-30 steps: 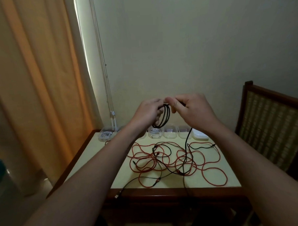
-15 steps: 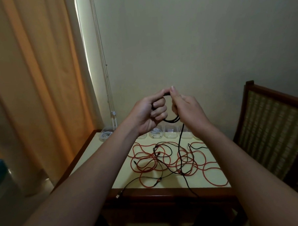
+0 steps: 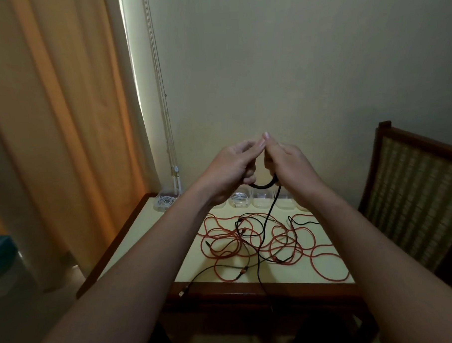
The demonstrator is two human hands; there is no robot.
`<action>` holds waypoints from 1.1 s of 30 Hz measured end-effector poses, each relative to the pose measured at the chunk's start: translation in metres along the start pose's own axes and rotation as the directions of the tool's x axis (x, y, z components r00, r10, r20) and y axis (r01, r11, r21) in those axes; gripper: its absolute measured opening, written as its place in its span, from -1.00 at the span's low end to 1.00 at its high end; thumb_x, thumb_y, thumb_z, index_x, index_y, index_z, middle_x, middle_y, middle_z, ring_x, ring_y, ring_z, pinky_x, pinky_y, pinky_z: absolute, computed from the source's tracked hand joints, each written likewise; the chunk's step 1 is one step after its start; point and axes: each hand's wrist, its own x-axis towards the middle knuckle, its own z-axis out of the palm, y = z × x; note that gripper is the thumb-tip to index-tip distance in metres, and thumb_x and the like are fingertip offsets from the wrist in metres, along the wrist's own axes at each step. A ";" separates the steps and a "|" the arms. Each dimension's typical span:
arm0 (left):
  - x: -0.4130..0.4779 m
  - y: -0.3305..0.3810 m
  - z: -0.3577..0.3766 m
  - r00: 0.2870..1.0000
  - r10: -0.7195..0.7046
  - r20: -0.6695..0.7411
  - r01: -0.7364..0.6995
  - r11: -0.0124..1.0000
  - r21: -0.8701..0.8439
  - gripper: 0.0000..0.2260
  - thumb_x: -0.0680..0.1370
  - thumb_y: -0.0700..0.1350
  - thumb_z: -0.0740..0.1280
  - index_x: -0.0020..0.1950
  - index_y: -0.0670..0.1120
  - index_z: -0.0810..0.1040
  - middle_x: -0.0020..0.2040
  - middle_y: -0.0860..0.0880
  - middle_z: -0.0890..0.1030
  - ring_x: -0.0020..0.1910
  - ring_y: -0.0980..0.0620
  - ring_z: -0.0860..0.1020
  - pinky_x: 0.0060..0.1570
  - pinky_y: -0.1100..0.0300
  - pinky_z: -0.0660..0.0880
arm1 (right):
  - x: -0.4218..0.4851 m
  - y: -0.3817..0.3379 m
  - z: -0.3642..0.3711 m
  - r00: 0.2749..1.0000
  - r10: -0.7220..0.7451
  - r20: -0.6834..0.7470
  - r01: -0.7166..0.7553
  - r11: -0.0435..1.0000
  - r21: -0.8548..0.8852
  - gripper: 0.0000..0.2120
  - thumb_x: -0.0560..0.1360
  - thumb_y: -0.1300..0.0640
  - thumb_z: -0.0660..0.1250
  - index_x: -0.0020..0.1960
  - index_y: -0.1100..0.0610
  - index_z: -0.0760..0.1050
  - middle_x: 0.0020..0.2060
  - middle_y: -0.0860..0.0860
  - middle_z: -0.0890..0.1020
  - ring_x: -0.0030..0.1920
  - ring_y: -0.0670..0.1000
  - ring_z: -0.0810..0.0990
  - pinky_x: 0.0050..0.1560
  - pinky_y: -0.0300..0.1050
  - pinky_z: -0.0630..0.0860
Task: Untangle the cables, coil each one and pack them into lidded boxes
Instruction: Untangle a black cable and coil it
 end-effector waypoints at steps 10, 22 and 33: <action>0.004 0.013 -0.023 0.995 -0.098 -0.013 0.075 0.838 -0.541 -0.78 0.69 -0.16 0.14 0.20 -0.16 0.54 -0.53 0.10 0.14 -0.64 0.20 0.13 -0.63 0.35 0.05 | 0.001 0.011 -0.019 0.999 0.043 0.024 -0.044 0.999 0.033 -0.54 0.59 -0.28 0.24 -0.12 0.11 0.56 -0.33 -0.05 0.48 -0.41 -0.10 0.32 -0.41 -0.19 0.26; 0.013 0.025 -0.080 0.874 -0.222 -0.433 -0.231 0.594 -0.770 -0.70 0.64 -0.28 0.07 0.28 -0.23 0.52 -0.51 0.06 0.21 -0.62 0.12 0.11 -0.60 0.29 0.10 | -0.007 0.052 -0.039 0.996 0.069 -0.057 -0.077 0.986 -0.146 -0.82 0.62 -0.02 0.33 -0.06 0.07 0.57 -0.17 0.04 0.61 -0.25 -0.09 0.48 -0.25 -0.17 0.45; 0.009 -0.020 -0.022 0.860 0.189 -0.474 -0.077 0.967 0.245 -0.63 0.71 -0.16 0.13 0.53 -0.13 0.32 -0.13 -0.12 0.65 -0.25 0.02 0.62 -0.28 0.25 0.51 | -0.007 0.044 -0.018 0.963 -0.233 0.132 0.265 0.753 -0.603 -0.79 0.64 0.04 0.27 -0.11 0.04 0.61 -0.30 -0.16 0.57 -0.21 -0.02 0.54 -0.14 0.01 0.50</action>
